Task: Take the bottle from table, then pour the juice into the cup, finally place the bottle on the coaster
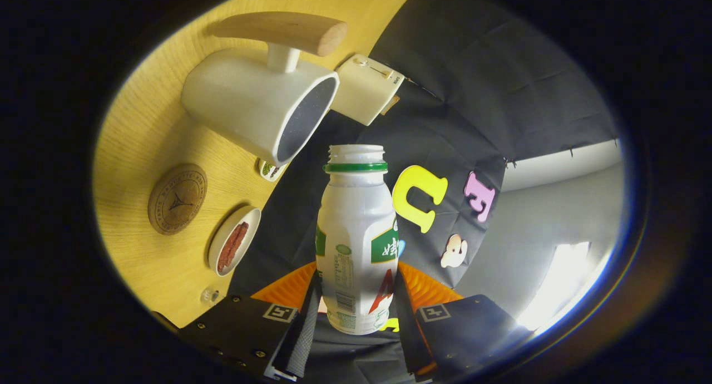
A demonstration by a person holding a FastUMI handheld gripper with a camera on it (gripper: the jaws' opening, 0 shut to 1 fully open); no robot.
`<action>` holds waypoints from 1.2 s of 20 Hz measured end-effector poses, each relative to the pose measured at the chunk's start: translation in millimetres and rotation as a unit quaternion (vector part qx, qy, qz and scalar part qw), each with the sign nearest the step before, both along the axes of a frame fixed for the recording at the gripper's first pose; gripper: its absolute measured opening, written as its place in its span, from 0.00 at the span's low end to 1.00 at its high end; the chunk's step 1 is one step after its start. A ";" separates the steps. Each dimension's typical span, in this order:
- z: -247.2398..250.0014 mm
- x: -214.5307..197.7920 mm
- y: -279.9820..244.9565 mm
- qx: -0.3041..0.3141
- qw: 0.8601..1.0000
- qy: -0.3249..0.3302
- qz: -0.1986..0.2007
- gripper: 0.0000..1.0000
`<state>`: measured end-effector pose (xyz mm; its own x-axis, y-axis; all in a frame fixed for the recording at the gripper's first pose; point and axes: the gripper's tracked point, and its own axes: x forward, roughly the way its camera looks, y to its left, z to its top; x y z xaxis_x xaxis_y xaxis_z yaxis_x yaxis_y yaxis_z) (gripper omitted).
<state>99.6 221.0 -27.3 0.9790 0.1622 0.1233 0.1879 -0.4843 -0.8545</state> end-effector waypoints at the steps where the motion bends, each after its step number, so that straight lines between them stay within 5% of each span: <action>1: -2.6 0.8 -4.7 0.037 0.999 0.015 -0.007 0.65; 5: -6.0 2.8 -8.9 0.178 0.982 0.061 -0.022 0.65; 11: -15.4 -0.2 -8.0 0.310 0.943 0.115 -0.024 0.65; 21: -52.0 -5.6 -10.7 0.500 0.843 0.193 -0.027 0.65; 24: -55.3 -6.4 -12.4 0.566 0.798 0.208 -0.019 0.65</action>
<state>93.1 208.6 -82.6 0.9749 0.1465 -0.1676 -0.2226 0.6428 -0.7330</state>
